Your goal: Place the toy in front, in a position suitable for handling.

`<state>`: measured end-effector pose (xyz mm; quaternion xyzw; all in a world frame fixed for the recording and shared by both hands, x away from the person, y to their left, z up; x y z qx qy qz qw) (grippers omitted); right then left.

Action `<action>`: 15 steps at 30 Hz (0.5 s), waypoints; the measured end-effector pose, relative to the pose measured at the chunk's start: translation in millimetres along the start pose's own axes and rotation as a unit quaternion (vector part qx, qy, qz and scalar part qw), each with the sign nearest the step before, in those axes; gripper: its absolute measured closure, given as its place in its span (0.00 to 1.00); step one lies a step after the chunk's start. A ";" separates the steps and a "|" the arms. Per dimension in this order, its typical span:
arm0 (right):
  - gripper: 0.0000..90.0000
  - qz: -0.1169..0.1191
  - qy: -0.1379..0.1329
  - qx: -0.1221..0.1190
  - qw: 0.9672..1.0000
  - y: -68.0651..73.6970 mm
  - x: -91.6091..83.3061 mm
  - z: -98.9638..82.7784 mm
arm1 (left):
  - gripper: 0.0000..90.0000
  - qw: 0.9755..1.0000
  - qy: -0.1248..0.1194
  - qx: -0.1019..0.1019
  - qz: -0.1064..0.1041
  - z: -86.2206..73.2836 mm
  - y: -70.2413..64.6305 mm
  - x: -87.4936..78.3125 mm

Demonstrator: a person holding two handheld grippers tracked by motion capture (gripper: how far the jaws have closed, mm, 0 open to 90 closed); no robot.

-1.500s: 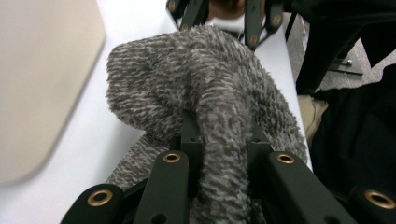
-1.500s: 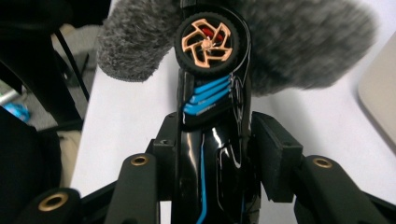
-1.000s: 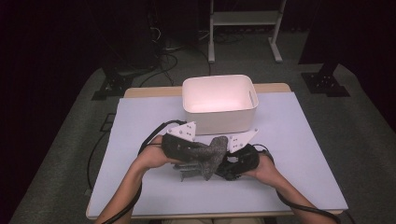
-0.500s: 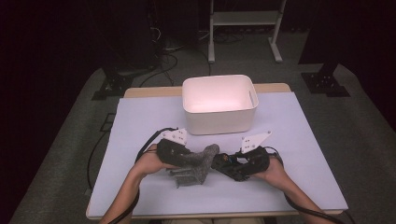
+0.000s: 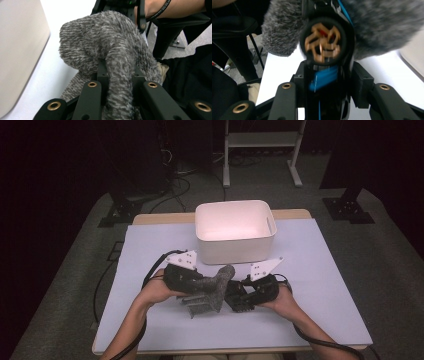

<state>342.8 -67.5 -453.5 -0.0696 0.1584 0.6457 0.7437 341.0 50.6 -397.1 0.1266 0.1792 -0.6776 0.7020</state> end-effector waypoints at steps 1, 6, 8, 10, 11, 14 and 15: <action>0.62 0.000 0.008 -0.004 1.000 0.7 2.2 -2.2 | 0.85 1.000 0.007 0.003 -0.002 -0.2 -0.9 2.5; 0.62 -0.005 0.014 -0.002 1.000 0.9 -1.2 -6.8 | 0.85 1.000 0.003 0.006 -0.009 5.2 -2.3 10.8; 0.61 -0.005 0.026 -0.004 1.000 2.0 -3.8 -6.5 | 0.85 1.000 0.014 0.015 -0.009 8.9 -4.2 13.7; 0.57 -0.009 0.031 -0.008 0.999 2.1 -7.0 -4.0 | 0.85 0.999 0.025 0.023 -0.005 13.1 -6.2 17.2; 0.54 -0.014 0.030 -0.010 0.999 1.7 -9.7 -2.0 | 0.85 0.999 0.033 0.029 -0.004 15.4 -6.5 18.8; 0.52 -0.025 0.030 -0.011 0.999 1.4 -21.5 -0.1 | 0.85 0.998 0.042 0.035 -0.006 19.6 -7.5 22.6; 0.52 -0.027 0.030 -0.013 0.999 1.4 -24.5 -1.1 | 0.85 0.998 0.044 0.037 -0.007 20.9 -8.0 24.1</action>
Point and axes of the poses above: each handheld gripper's, and its own axes: x roughly forward along the jaws, z roughly out of its top, y roughly to its left, the point moved 9 cm from there along x, roughly forward along the jaws, and after that the axes turned 11 degrees about -y, right-handed, at the moved point
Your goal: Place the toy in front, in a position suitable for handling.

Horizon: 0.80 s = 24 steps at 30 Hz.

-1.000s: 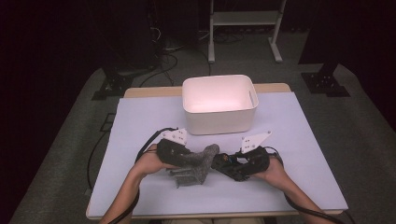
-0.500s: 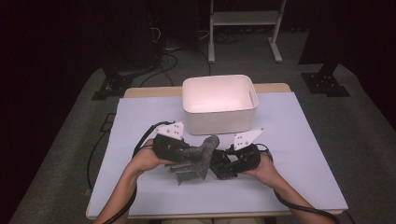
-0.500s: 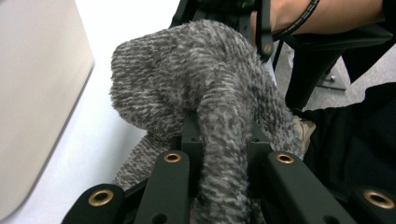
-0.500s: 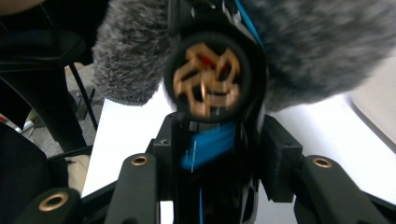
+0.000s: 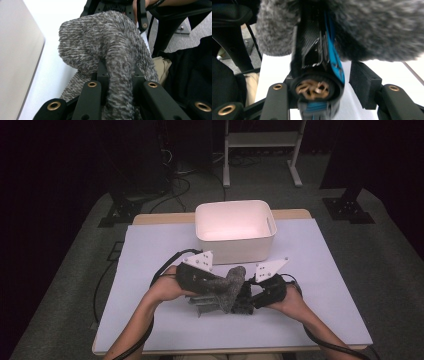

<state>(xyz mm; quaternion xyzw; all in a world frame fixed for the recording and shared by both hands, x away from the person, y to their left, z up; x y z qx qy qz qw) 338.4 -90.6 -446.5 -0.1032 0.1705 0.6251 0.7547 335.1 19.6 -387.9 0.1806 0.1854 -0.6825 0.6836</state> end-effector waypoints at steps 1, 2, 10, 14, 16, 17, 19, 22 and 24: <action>0.52 -0.004 0.001 0.003 1.000 0.2 -3.5 -2.3 | 0.85 1.000 0.003 0.001 -0.001 1.2 -0.1 1.9; 0.54 -0.007 0.001 0.007 1.000 0.7 -7.4 -6.0 | 0.85 1.000 0.003 0.001 -0.001 2.4 -0.2 3.3; 0.62 -0.009 0.003 -0.006 1.000 3.5 -14.9 -10.8 | 0.85 1.000 0.022 0.007 -0.008 12.5 -0.4 10.1; 0.62 -0.008 0.006 -0.011 1.000 2.9 -12.4 -8.0 | 0.85 1.000 0.020 0.011 -0.013 22.9 -0.3 11.0; 0.62 -0.007 0.005 -0.015 1.000 3.6 -9.4 -6.1 | 0.85 1.000 0.014 0.010 -0.017 28.3 -1.5 11.1; 0.62 -0.006 0.005 -0.018 1.000 4.4 -7.4 -5.1 | 0.85 1.000 0.014 0.008 -0.019 30.9 -2.3 11.3; 0.62 -0.005 0.006 -0.025 1.000 5.6 -3.1 -2.8 | 0.84 1.000 0.023 0.010 -0.017 33.9 -1.8 11.7; 0.62 -0.003 0.003 -0.026 1.000 5.6 0.3 1.2 | 0.84 0.999 0.028 0.013 -0.020 37.1 -2.5 14.2; 0.63 -0.003 0.002 -0.033 0.999 6.9 3.2 3.5 | 0.84 0.999 0.034 0.017 -0.026 38.1 -4.2 17.8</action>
Point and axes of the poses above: each handheld gripper's, and its own axes: x roughly forward along the jaws, z roughly out of its top, y roughly to its left, the point moved 9 cm from there along x, roughly forward along the jaws, and after that the axes turned 11 degrees about -y, right-handed, at the moved point
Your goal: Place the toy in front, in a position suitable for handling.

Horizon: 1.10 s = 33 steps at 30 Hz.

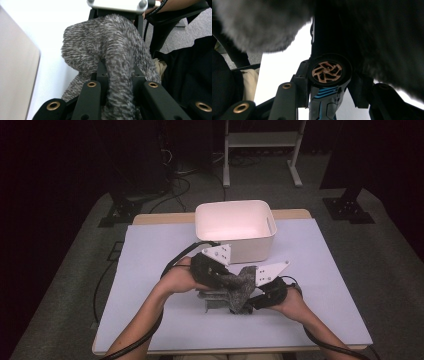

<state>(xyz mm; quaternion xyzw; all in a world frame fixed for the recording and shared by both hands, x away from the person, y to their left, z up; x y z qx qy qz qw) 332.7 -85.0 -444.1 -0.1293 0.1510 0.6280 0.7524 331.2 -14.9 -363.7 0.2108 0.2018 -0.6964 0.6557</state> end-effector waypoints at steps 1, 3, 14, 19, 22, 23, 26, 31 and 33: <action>0.63 0.001 0.001 0.000 1.000 1.0 1.2 0.4 | 0.84 1.000 0.004 0.000 0.000 -0.3 -0.6 1.6; 0.63 0.003 -0.001 0.000 1.000 0.9 1.9 0.5 | 0.84 1.000 0.002 0.001 0.000 -0.1 0.2 1.7; 0.67 0.000 -0.012 0.008 1.000 -2.5 -9.8 -1.9 | 0.84 0.999 -0.023 -0.019 0.016 -12.0 4.7 -12.0; 0.63 0.018 -0.007 0.019 1.000 -2.4 -8.7 2.6 | 0.84 0.999 -0.031 -0.015 0.003 -6.0 2.1 -3.0; 0.61 0.015 -0.015 0.017 1.000 -3.1 -7.1 8.7 | 0.84 0.999 -0.031 -0.010 -0.002 -2.4 1.8 1.7; 0.61 0.017 -0.017 0.019 1.000 -3.2 -6.3 9.8 | 0.84 0.999 -0.031 -0.009 0.000 -1.9 2.1 2.7; 0.68 0.018 -0.022 0.013 1.000 -2.1 -6.5 9.3 | 0.84 0.999 -0.031 -0.011 0.000 -1.3 2.9 3.2; 0.69 0.016 -0.022 0.001 1.000 -1.2 -9.6 8.4 | 0.84 1.000 -0.030 -0.007 0.005 -0.5 2.6 -0.9; 0.69 0.014 -0.023 0.002 1.000 -1.5 -12.0 7.5 | 0.84 0.999 -0.029 -0.010 0.010 -3.2 3.7 -4.8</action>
Point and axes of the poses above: each handheld gripper's, and its own axes: x roughly forward along the jaws, z roughly out of its top, y roughly to its left, the point moved 9 cm from there along x, roughly forward along the jaws, and after that the axes turned 11 degrees about -y, right-handed, at the moved point
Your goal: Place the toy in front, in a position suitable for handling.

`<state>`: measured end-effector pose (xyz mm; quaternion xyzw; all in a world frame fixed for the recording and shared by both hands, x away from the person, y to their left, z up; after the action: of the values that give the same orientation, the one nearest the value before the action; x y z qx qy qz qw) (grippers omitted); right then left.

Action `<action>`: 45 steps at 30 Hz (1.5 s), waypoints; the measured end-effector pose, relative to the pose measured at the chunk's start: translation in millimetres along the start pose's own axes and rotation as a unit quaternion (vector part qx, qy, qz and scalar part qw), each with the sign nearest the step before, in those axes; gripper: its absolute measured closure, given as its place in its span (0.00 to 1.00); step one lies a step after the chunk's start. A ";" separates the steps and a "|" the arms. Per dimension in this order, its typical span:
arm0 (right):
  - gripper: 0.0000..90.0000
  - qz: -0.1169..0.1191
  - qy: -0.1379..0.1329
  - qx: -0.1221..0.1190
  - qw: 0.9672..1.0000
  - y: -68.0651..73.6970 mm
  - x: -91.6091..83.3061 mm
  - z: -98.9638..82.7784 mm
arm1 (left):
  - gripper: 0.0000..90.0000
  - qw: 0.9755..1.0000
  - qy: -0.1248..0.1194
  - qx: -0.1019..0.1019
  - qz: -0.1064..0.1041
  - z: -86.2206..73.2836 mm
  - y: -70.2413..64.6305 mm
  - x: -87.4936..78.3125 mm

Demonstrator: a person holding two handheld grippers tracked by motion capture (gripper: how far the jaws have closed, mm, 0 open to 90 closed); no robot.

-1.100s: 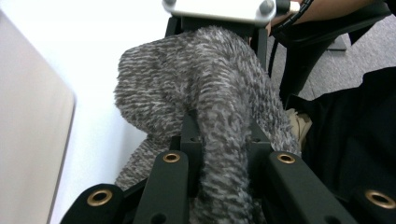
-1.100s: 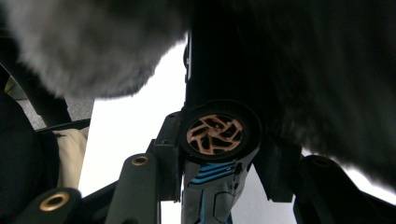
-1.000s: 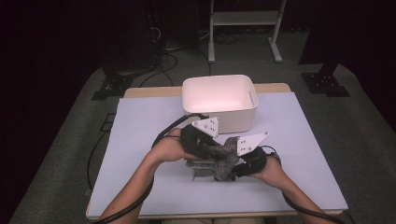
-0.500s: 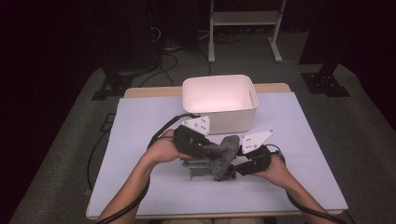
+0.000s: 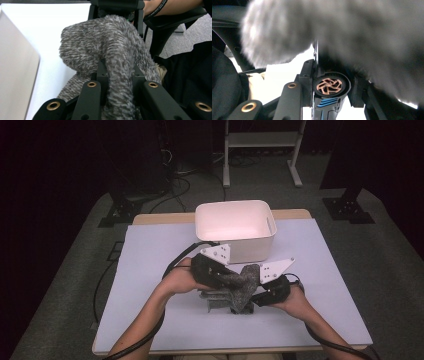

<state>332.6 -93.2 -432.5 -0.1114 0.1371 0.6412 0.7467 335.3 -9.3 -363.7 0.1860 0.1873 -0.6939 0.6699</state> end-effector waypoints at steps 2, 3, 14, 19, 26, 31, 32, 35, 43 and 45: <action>0.69 -0.003 -0.001 0.005 1.000 -0.8 -4.4 -1.4 | 0.84 1.000 0.001 -0.003 0.006 -4.6 1.5 -3.9; 0.69 -0.004 -0.002 0.007 1.000 -1.1 -6.7 -2.2 | 0.84 1.000 0.001 -0.008 0.006 -7.8 2.0 -5.3; 0.69 -0.015 -0.003 0.012 1.000 -2.5 -15.9 -5.6 | 0.84 0.999 -0.005 -0.037 0.002 -26.4 4.9 -4.5; 0.69 -0.007 -0.003 0.004 1.000 1.4 -5.0 -1.9 | 0.84 1.000 -0.008 -0.016 -0.009 -5.1 -0.8 -4.4; 0.69 -0.004 0.003 -0.013 1.000 4.6 1.9 0.2 | 0.84 1.000 0.010 0.002 -0.015 5.8 -4.4 7.8; 0.69 -0.011 0.002 -0.002 1.000 1.3 -10.7 -4.3 | 0.84 1.000 0.014 -0.007 -0.005 -3.5 -0.1 4.1; 0.69 -0.012 0.002 0.002 1.000 0.5 -13.2 -5.2 | 0.84 1.000 0.016 -0.011 -0.006 -7.1 0.7 4.3; 0.69 -0.016 0.003 0.009 1.000 -1.3 -22.6 -8.8 | 0.84 0.999 0.016 -0.026 -0.010 -16.3 1.7 9.3; 0.69 -0.023 0.025 0.003 0.999 -0.4 -34.1 -12.2 | 0.83 0.999 0.008 -0.038 -0.021 -27.1 2.1 21.1; 0.69 -0.025 0.031 0.000 0.999 -0.7 -35.3 -12.4 | 0.84 0.999 0.004 -0.035 -0.021 -25.2 2.2 22.0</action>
<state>327.5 -130.3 -431.8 -0.1344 0.1572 0.6186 0.7580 336.9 -15.5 -396.6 0.1611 0.2181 -0.6999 0.6608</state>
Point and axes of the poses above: each handheld gripper's, and its own axes: x roughly forward along the jaws, z roughly out of its top, y roughly to its left, the point moved 9 cm from there along x, roughly forward along the jaws, and after that the axes turned 11 degrees about -y, right-handed, at the moved point
